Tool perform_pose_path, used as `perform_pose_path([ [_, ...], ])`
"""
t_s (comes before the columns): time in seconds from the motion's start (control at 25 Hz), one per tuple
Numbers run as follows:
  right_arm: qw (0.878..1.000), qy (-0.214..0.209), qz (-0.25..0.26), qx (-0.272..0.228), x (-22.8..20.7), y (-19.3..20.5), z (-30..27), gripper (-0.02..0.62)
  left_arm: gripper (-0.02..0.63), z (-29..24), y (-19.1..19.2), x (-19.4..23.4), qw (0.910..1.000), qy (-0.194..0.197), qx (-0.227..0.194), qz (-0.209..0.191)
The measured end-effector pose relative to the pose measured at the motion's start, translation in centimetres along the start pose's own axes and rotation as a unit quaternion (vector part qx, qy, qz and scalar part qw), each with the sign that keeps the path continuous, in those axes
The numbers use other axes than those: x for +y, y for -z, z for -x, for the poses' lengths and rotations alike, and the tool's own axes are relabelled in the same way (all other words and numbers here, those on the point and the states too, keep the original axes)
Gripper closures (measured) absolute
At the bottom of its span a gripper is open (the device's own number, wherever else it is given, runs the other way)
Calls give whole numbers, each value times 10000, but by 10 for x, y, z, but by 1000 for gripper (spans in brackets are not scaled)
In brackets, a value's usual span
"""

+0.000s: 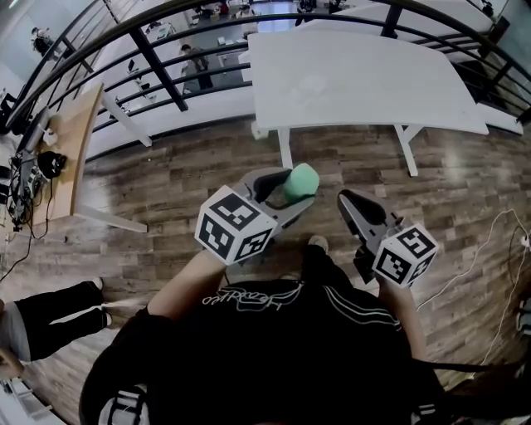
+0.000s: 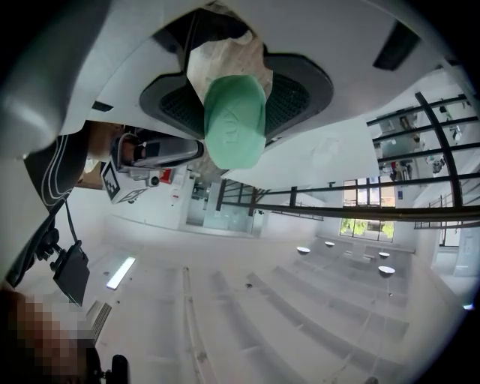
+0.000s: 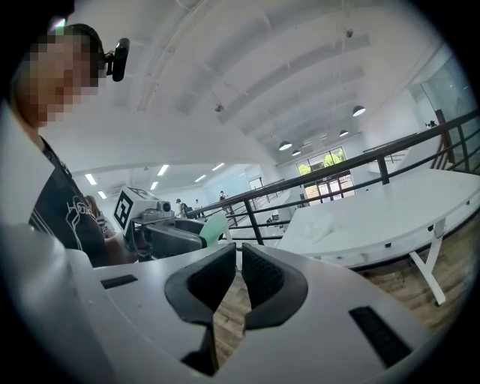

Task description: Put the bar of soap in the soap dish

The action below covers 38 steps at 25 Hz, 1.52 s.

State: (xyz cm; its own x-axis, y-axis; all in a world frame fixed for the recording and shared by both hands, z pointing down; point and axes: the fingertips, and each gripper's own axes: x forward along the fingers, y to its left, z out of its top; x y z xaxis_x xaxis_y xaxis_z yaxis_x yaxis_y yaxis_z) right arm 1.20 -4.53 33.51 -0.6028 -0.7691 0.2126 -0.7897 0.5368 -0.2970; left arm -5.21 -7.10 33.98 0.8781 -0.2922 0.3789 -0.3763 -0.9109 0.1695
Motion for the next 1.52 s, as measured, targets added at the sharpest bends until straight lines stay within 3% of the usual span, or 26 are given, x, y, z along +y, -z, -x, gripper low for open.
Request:
perform_pose_path([
  [0.4,9995,-305,-35,63,-40,-14,-35,567,345,-28,-13,39,9996,-229,27,134],
  [1.08,9978,-585,-192,263,-181,-54,-106,566,345,-144,-57,136,9983,-379,156,416],
  [1.52,9952,-723,-523,405,-256,-49,-152,566,345,-203,-53,196,9956,-536,432,641],
])
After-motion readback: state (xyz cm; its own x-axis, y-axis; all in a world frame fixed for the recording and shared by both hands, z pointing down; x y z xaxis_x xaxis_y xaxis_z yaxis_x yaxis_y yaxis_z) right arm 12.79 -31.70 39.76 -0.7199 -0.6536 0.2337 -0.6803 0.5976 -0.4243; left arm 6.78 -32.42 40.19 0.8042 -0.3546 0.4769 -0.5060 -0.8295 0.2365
